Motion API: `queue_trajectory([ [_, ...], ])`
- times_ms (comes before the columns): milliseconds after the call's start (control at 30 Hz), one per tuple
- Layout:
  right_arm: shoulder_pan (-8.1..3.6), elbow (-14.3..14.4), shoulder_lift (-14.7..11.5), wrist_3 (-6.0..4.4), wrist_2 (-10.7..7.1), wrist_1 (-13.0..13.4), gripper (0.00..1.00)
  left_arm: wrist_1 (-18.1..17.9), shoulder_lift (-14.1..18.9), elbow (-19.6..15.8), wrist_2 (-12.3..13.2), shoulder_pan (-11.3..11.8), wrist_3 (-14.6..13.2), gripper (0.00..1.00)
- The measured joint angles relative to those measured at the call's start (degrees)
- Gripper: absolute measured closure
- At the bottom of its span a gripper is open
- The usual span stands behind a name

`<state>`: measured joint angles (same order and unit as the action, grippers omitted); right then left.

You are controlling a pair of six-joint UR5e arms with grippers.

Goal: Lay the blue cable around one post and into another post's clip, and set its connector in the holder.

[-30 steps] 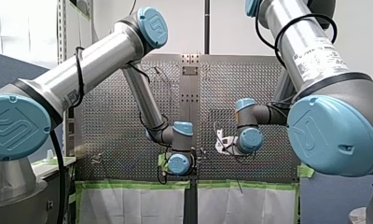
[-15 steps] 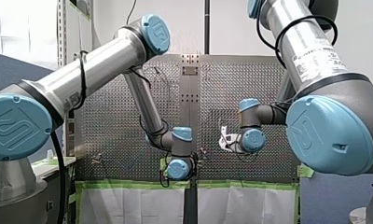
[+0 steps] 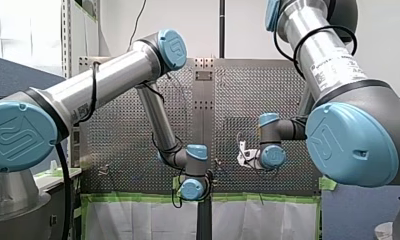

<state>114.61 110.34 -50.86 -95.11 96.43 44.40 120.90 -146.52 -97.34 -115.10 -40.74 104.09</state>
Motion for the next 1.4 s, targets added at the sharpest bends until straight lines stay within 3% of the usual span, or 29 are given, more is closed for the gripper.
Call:
queue_trajectory([
  [467, -1.31, -3.84, 1.54, 0.06, -0.3, -1.65, 0.77, 2.54, -0.05, 3.93, -0.16, 0.59, -0.89, 1.0],
  [900, -1.61, -8.46, 6.79, 0.51, -1.53, -2.8, 0.77, 3.24, -0.1, 5.14, -0.35, 2.77, -1.79, 1.0],
  [1400, -1.73, -11.99, 7.38, 0.53, -2.12, -4.78, 0.77, 6.02, -0.27, 7.75, 0.55, 5.3, -2.11, 1.0],
])
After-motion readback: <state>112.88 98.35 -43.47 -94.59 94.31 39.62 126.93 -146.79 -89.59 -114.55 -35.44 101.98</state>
